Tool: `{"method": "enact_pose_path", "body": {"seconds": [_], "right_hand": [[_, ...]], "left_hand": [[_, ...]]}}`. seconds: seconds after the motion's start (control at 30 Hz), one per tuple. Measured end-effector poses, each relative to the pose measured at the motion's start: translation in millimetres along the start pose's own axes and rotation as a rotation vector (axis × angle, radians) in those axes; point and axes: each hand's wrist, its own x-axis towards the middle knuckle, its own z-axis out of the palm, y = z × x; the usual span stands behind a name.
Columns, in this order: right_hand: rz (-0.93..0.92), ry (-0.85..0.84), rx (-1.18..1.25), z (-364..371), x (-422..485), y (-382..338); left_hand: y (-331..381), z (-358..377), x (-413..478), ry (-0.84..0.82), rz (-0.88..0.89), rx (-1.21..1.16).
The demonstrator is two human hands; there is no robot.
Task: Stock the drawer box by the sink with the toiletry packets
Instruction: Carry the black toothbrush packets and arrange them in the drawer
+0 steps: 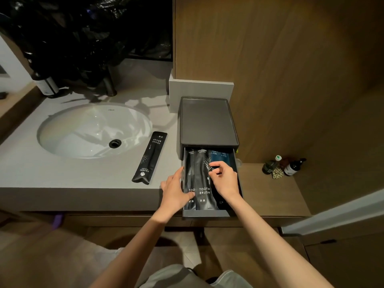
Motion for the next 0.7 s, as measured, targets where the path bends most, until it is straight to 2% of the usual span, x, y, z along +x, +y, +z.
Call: {"method": "enact_pose_path", "body": {"seconds": [0.17,0.3,0.4,0.47,0.53,0.7], "right_hand": [[-0.083,-0.010,-0.140,1.5,0.0,-2.3],[-0.326,-0.038,-0.432,-3.9,-6.2,-1.4],[-0.469,-0.228,-0.511,-13.0,-7.7,-0.1],[-0.454,-0.390,-0.574,-14.5,-7.6,3.6],[-0.419,-0.458,-0.654,-11.1,-7.5,8.5],[-0.357,-0.392,-0.700,6.3,-9.6,14.5]], "left_hand": [[-0.7,-0.9,-2.9,0.006,0.031,-0.020],[0.8,-2.3,-5.6,0.018,0.046,-0.043],[3.2,-4.1,-7.9,0.051,0.049,-0.090],[2.5,-4.9,-8.3,0.071,0.070,-0.122],[2.5,-7.1,-9.4,0.070,0.079,-0.176],[6.5,-14.9,-13.5,0.020,0.059,-0.274]]}}
